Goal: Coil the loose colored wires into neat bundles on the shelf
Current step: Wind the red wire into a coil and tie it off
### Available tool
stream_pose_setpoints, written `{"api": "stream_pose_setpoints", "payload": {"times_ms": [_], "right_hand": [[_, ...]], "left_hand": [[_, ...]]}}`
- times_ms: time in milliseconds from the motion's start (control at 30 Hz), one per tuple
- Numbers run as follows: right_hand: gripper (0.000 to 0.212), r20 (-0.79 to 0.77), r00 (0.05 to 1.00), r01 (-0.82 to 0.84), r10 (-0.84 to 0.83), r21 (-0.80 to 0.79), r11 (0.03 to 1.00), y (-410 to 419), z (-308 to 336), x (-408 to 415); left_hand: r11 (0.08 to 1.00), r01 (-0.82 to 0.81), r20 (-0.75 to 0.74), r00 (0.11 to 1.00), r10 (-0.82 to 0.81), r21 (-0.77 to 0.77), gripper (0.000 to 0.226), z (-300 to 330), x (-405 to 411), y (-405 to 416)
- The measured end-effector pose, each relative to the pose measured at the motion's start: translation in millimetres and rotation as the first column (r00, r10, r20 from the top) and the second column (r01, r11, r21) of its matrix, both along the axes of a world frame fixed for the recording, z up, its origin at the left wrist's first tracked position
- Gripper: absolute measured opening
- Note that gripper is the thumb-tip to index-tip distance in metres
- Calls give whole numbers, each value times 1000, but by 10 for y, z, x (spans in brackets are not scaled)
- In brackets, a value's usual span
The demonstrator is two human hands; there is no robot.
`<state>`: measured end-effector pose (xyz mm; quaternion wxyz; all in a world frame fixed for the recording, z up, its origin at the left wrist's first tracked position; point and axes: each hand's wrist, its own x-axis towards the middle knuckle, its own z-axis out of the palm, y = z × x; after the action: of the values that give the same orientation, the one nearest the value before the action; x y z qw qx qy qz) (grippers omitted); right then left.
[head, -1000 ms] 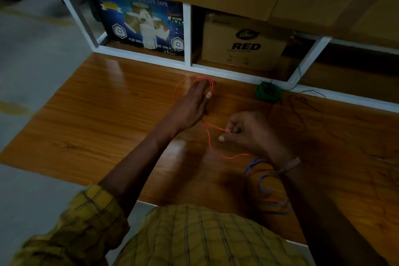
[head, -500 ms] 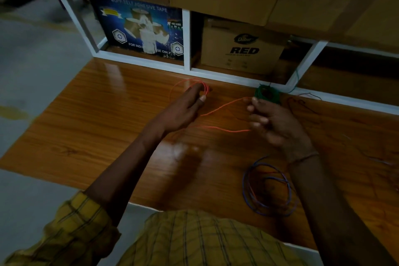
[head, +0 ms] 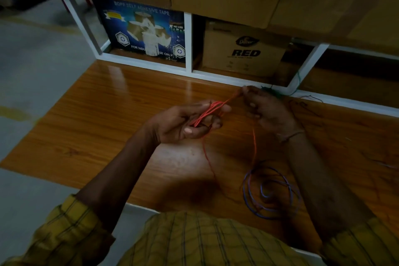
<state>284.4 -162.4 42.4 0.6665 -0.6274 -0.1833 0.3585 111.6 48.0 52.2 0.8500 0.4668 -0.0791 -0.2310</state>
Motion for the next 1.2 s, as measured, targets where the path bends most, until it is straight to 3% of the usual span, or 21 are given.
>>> {"api": "stream_pose_setpoints", "payload": {"times_ms": [100,167,267,400,467,600,733,800,867,933,1033,1200], "right_hand": [[17,-9,1000,-5,4,-127,992,107,-156,-127],[22,57,994,-76,90,-207,975,170,-275,-294],[35,204,949,-168,242,-324,931,276,-393,-592],[35,316,873,-211,371,-439,873,303,-306,-910],[24,365,809,-255,460,-489,835,221,-199,-961],[13,289,716,-454,635,-499,739,31,18,-980],[14,274,792,-453,545,-334,826,-164,360,-760],[22,254,846,-442,469,-159,883,-276,513,-562],[29,180,895,-414,408,-6,910,-329,581,-387],[28,178,914,-372,364,12,928,-319,593,-275],[27,379,887,-225,264,-143,964,-242,590,-137],[20,659,724,-1,202,-292,956,-30,439,56]], "left_hand": [[983,-9,26,1000,14,-182,48,26,1,-56],[958,-63,31,997,75,-279,49,22,19,-86],[922,-177,31,979,199,-344,48,35,74,-109],[821,-426,-109,902,417,-380,48,21,153,-137],[798,-544,-136,838,528,-258,47,-27,198,-166],[738,-637,24,760,649,221,43,-69,277,-166],[641,-561,207,814,543,524,43,-67,197,-166],[619,-504,238,853,464,602,43,-98,146,-152],[649,-446,219,889,403,616,42,-100,107,-134],[695,-393,176,915,364,603,39,-72,80,-147],[813,-324,93,943,320,483,36,-36,49,-170],[977,-165,-8,986,167,136,49,-60,16,-143]]}}
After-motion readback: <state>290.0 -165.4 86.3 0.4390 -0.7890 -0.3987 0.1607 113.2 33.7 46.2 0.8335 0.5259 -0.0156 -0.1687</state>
